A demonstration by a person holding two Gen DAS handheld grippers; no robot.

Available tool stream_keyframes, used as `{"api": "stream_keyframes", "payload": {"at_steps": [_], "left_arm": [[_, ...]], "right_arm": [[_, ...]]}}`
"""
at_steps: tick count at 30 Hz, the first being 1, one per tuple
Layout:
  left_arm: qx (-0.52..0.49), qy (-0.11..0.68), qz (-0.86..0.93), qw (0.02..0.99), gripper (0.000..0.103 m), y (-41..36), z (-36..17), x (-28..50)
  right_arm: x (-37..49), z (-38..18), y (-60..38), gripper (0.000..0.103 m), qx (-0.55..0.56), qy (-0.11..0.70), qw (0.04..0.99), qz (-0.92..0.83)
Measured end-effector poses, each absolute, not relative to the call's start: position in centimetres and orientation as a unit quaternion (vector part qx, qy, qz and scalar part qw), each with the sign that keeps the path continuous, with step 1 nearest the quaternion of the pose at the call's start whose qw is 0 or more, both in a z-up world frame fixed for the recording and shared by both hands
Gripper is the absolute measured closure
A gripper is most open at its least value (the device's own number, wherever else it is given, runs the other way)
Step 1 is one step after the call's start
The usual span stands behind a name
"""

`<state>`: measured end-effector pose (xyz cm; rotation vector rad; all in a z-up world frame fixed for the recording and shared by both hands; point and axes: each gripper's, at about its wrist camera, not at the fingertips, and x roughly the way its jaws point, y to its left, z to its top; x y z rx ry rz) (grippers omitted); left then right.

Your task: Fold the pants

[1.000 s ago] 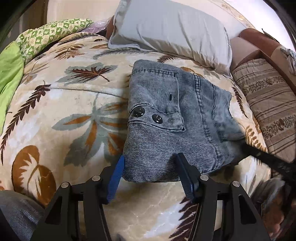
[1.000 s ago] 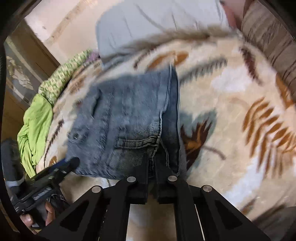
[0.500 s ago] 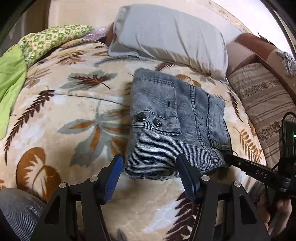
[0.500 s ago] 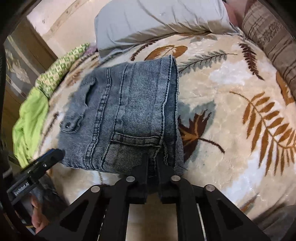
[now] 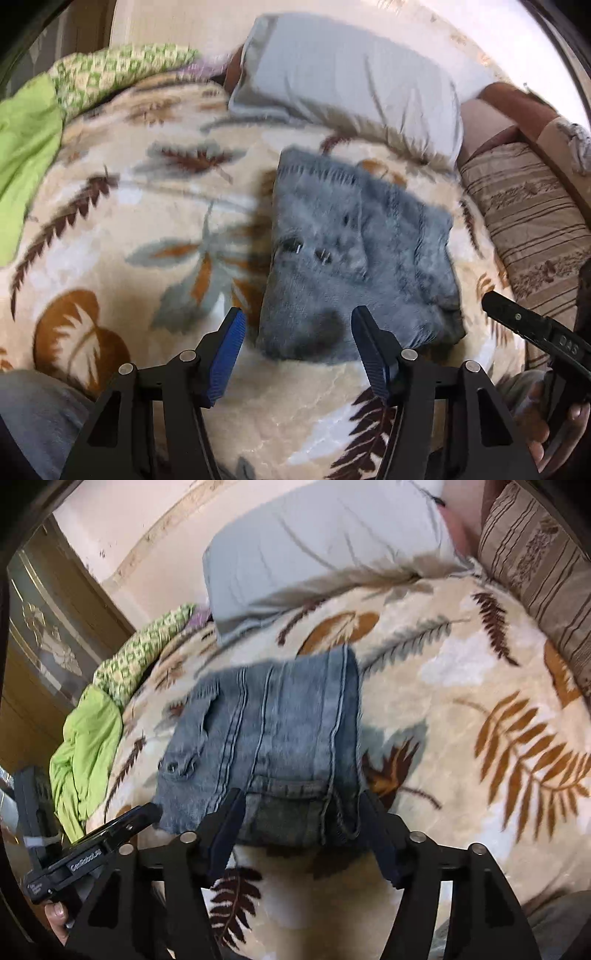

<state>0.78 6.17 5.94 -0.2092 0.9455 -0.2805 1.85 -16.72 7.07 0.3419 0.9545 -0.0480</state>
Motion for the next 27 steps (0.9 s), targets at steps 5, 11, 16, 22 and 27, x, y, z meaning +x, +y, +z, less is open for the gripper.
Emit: {"api": "stream_keyframes", "payload": {"at_steps": [5, 11, 16, 22, 27], "left_arm": [[-0.129, 0.432, -0.138, 0.882, 0.043, 7.2, 7.0, 0.5], [-0.145, 0.451, -0.151, 0.867, 0.043, 7.7, 7.9, 4.0], [-0.158, 0.466, -0.16, 0.856, 0.044, 7.7, 7.9, 9.2], [-0.139, 0.503, -0.165, 0.837, 0.044, 5.6, 5.4, 16.7], [-0.21, 0.548, -0.182, 0.789, 0.05, 5.0, -0.7, 20.9]], "right_arm": [[2.6, 8.2, -18.0, 0.032, 0.188, 0.434, 0.881, -0.029], [4.7, 8.7, -18.8, 0.031, 0.195, 0.44, 0.876, -0.015], [8.4, 9.3, -19.9, 0.031, 0.185, 0.454, 0.872, -0.006], [14.0, 6.6, -22.8, 0.031, 0.23, 0.49, 0.841, 0.015], [15.8, 2.3, -23.3, 0.031, 0.251, 0.508, 0.823, 0.032]]}}
